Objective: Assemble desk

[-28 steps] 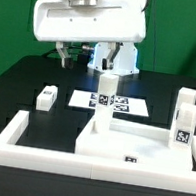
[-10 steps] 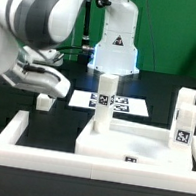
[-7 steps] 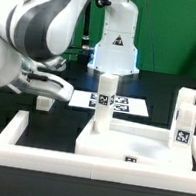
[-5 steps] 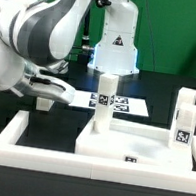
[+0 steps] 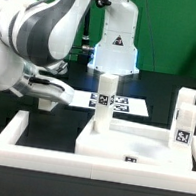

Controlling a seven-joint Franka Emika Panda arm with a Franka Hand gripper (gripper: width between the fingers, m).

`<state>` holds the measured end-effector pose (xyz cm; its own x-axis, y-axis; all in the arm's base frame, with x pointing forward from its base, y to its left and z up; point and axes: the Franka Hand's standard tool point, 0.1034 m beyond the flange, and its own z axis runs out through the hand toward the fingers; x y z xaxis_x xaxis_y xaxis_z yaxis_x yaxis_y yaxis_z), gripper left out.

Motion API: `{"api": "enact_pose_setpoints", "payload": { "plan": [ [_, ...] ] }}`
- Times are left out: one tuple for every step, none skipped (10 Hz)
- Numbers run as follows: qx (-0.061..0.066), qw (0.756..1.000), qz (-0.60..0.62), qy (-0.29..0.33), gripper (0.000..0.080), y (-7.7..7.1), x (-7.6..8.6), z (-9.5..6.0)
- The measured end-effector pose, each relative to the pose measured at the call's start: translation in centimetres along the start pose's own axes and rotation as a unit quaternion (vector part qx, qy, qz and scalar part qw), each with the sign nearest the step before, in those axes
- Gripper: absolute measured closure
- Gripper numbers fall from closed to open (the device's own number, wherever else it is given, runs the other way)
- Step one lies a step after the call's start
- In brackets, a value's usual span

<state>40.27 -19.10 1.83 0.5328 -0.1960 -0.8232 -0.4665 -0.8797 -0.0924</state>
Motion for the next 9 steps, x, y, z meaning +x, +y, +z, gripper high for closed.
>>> {"api": "enact_pose_setpoints", "payload": {
  "plan": [
    [0.0, 1.0, 0.0, 0.0, 0.0511, 0.0, 0.0, 0.0],
    [0.0, 1.0, 0.0, 0.0, 0.0511, 0.0, 0.0, 0.0],
    [0.0, 1.0, 0.0, 0.0, 0.0511, 0.0, 0.0, 0.0],
    [0.0, 1.0, 0.0, 0.0, 0.0511, 0.0, 0.0, 0.0],
    [0.0, 1.0, 0.0, 0.0, 0.0511, 0.0, 0.0, 0.0],
    [0.0, 1.0, 0.0, 0.0, 0.0511, 0.1, 0.0, 0.0],
    [-0.002, 1.0, -0.001, -0.002, 0.0511, -0.1, -0.3, -0.4],
    [-0.007, 1.0, -0.01, 0.007, 0.0511, -1.2, -1.4, -2.6],
    [-0.015, 0.999, -0.025, 0.028, 0.051, -2.4, -2.8, -5.0]
  ]
}}
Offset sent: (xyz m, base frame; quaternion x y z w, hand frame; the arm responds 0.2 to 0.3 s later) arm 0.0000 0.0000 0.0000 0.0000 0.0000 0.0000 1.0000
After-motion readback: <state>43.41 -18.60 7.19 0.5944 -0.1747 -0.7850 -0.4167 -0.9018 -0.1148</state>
